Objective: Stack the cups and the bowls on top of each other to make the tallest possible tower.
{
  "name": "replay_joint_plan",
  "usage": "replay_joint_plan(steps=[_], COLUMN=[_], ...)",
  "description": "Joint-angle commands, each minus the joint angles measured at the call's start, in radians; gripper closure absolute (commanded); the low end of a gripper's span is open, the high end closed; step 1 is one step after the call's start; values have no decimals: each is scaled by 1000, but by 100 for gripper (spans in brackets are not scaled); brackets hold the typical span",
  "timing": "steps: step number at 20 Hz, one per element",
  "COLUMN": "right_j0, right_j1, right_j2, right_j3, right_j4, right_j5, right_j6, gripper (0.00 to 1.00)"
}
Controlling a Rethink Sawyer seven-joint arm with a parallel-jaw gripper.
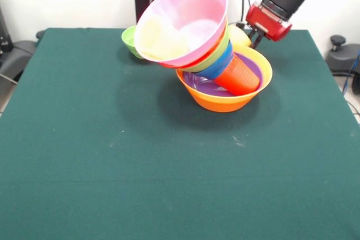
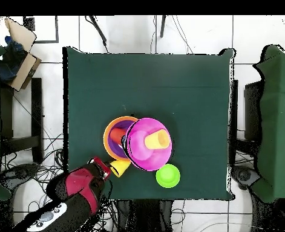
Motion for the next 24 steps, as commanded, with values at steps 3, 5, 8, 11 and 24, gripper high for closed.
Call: replay_joint_plan(steps=[3, 5, 8, 11, 24], right_j0=[-109, -143, -218, -283, -342], right_j1=[-77, -122, -204, -289, -387], right_j2=[227, 265, 356, 422, 485], right_j3=[-16, 1, 52, 99, 127], right_j4=[29, 15, 1, 4, 21], right_j5=[-87, -65, -28, 75, 209], right_j6=[169, 152, 136, 106, 121], gripper=[100, 100, 100, 100, 100])
